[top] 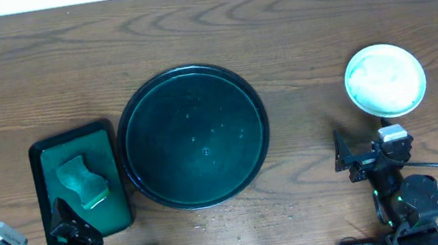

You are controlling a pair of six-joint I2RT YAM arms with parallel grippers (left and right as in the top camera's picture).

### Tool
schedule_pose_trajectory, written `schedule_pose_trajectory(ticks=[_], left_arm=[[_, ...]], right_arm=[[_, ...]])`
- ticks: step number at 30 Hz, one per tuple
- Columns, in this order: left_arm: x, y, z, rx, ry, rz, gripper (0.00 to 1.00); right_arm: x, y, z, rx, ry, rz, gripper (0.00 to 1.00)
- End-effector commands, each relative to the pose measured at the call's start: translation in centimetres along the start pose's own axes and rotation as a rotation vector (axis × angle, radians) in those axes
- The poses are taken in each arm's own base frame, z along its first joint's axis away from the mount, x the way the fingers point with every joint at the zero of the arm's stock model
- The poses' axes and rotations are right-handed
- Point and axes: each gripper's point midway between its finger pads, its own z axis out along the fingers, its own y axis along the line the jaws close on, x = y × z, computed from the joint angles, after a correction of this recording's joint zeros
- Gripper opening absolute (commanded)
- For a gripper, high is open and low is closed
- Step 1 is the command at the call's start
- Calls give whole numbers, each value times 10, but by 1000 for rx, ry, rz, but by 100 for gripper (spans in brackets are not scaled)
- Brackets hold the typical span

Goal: Clean dirty plates on tray and stack at the side

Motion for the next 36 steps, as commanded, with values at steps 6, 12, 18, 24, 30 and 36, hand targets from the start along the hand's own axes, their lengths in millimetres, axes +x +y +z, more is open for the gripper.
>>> schedule_pose_trajectory(ticks=[6, 12, 18, 24, 30, 36], left_arm=[[1, 1, 2, -6, 10, -1, 86], [3, -9, 3, 62, 25, 37, 86], [-14, -17, -2, 131, -57, 52, 86], [-38, -30, 3, 211, -258, -19, 86], [-24, -39, 25, 299, -407, -78, 86], [0, -43, 54, 375, -510, -193, 86]], right_arm=[[2, 3, 0, -10, 9, -17, 99], [2, 3, 0, -11, 9, -17, 99], [3, 3, 0, -11, 9, -17, 99], [2, 3, 0, -11, 9, -17, 99], [2, 3, 0, -10, 9, -17, 99], [2, 3, 0, -10, 8, -17, 99]])
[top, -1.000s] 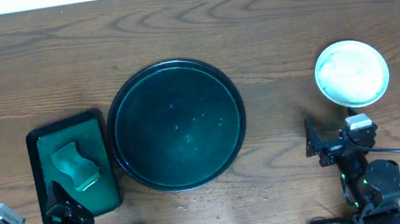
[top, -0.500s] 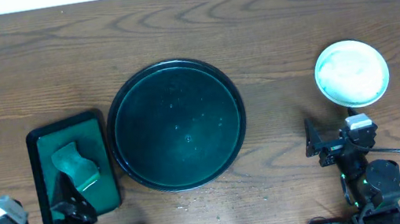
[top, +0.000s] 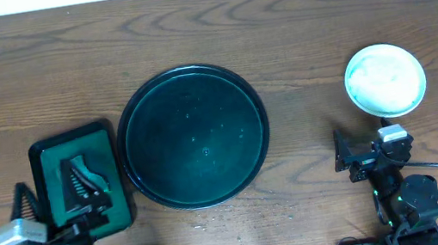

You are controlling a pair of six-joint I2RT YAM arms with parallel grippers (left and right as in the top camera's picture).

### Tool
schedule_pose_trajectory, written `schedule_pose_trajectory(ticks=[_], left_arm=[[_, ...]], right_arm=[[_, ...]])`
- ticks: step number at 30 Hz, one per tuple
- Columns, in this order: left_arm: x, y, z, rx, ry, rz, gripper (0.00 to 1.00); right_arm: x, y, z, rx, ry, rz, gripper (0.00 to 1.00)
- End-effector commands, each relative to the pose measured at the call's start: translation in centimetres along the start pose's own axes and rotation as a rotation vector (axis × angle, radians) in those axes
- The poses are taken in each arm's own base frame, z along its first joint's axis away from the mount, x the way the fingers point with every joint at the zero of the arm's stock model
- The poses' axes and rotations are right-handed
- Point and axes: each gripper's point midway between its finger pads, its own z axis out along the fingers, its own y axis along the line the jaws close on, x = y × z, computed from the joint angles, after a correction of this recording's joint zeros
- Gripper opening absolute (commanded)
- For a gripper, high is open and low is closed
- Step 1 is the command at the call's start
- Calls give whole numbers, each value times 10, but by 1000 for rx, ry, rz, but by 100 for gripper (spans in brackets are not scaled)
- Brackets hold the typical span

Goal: Clean dirty plates on tray and stack at the side

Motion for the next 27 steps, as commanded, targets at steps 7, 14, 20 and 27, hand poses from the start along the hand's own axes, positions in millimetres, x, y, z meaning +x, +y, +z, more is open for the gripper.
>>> schedule_pose_trajectory(ticks=[7, 14, 20, 27], left_arm=[[70, 19, 18, 38, -47, -273, 86], [92, 25, 23, 61, -86, -321, 86], [95, 27, 23, 73, -110, -330, 86], [111, 32, 24, 75, -109, -332, 86]], right_arm=[[2, 3, 0, -10, 8, -14, 99], [2, 3, 0, -10, 8, -14, 99], [2, 3, 0, -10, 8, -14, 99], [2, 3, 0, -10, 8, -14, 99]])
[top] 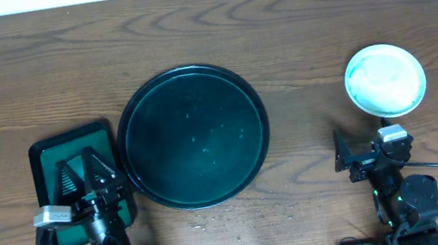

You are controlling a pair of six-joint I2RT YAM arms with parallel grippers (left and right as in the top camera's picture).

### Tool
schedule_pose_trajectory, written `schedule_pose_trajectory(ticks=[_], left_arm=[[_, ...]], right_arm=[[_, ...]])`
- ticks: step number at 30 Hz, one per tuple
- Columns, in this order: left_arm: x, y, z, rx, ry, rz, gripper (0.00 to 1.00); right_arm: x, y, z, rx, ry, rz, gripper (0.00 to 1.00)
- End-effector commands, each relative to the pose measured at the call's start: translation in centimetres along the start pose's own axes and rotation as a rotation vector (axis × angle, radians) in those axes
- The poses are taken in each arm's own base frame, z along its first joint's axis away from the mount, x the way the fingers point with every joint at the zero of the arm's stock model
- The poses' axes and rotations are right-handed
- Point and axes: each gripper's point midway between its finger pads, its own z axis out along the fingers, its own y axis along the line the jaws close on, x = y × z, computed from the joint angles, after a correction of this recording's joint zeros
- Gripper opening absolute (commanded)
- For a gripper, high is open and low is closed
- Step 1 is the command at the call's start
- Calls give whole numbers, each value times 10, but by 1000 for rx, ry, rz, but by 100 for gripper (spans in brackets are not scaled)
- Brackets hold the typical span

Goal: Clean dirty plates on tray and stack at the side

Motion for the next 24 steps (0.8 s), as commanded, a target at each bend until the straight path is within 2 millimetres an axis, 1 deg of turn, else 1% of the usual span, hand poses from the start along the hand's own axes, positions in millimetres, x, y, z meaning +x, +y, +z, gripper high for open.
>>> schedule_pose_trajectory(ticks=[1, 5, 7, 10, 15, 19, 24], left_arm=[[13, 7, -2, -3, 22, -6, 86], [24, 16, -3, -37, 67, 8, 86], [38, 25, -4, -71, 125, 24, 86], [62, 44, -11, -142, 231, 54, 86], [85, 65, -22, -223, 338, 95, 86], [99, 78, -31, -275, 407, 115, 86], [100, 78, -31, -263, 417, 160, 86]], right_arm=[[2, 3, 0, -11, 8, -14, 99], [2, 3, 0, -11, 8, -14, 99], [2, 3, 0, -11, 8, -14, 99], [2, 3, 0, -11, 8, -14, 99], [2, 3, 0, -11, 8, -14, 99], [2, 3, 0, -11, 8, -14, 99], [2, 3, 0, -11, 8, -14, 99]])
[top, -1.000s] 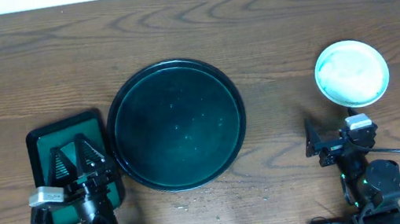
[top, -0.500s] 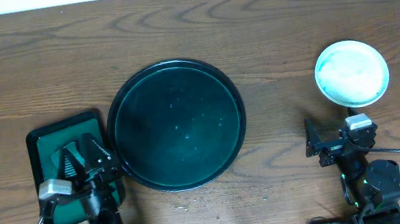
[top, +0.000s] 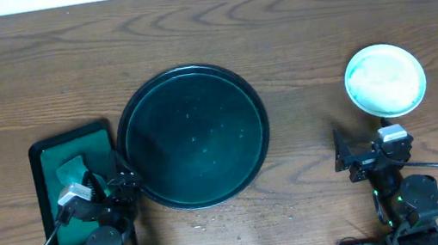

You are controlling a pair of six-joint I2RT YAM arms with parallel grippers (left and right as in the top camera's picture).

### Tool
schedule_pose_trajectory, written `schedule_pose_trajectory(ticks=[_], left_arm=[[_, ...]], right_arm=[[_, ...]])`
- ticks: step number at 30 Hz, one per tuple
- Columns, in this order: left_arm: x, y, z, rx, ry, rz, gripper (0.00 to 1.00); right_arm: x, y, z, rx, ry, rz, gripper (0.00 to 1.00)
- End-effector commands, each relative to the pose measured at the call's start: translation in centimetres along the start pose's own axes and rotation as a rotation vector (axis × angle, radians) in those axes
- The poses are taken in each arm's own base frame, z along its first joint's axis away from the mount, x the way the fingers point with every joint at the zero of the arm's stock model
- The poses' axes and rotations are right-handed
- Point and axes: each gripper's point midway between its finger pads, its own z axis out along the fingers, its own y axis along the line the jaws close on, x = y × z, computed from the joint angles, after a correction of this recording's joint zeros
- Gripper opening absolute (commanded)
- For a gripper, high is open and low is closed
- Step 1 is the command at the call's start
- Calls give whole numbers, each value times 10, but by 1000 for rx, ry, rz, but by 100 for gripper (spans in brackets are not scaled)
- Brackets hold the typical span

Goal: Clean dirty plates on tray and stack at the side

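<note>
A round dark teal tray point(top: 195, 135) lies mid-table with only pale specks on it. A white plate point(top: 385, 78) sits on the table at the right, off the tray. A green sponge point(top: 72, 169) lies in a small rectangular green tray point(top: 40, 162) at the left, partly hidden by my left wrist. My left gripper point(top: 121, 185) is low at that small tray's right edge, beside the sponge, and its jaws are too dark to read. My right gripper point(top: 346, 160) rests near the front edge below the white plate, its jaws also unclear.
Brown wooden tabletop all round. Both arm bases and their cables sit along the front edge. A few crumbs lie on the wood just in front of the round tray.
My left gripper was spread open over the sponge in the small tray. It is now lower and to the right, at the tray's right edge, and the sponge shows again. The right arm is unchanged.
First my left arm was at the front left corner, with the sponge lying uncovered in its tray. It then stood over the sponge, later with its fingers spread wide above it, and now sits beside it. The sponge, round tray, white plate and right arm have stayed put.
</note>
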Motion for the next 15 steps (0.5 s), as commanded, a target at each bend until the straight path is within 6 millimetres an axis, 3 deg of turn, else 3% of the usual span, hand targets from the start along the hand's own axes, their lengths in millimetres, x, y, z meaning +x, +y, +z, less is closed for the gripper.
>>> schedule_pose_trajectory(ticks=[1, 15], left_arm=[[14, 9, 0, -29, 48, 53, 86], [19, 12, 1, -42, 70, 65, 86]], right_arm=[[2, 3, 0, -10, 8, -14, 99], [2, 3, 0, -10, 8, -14, 99]])
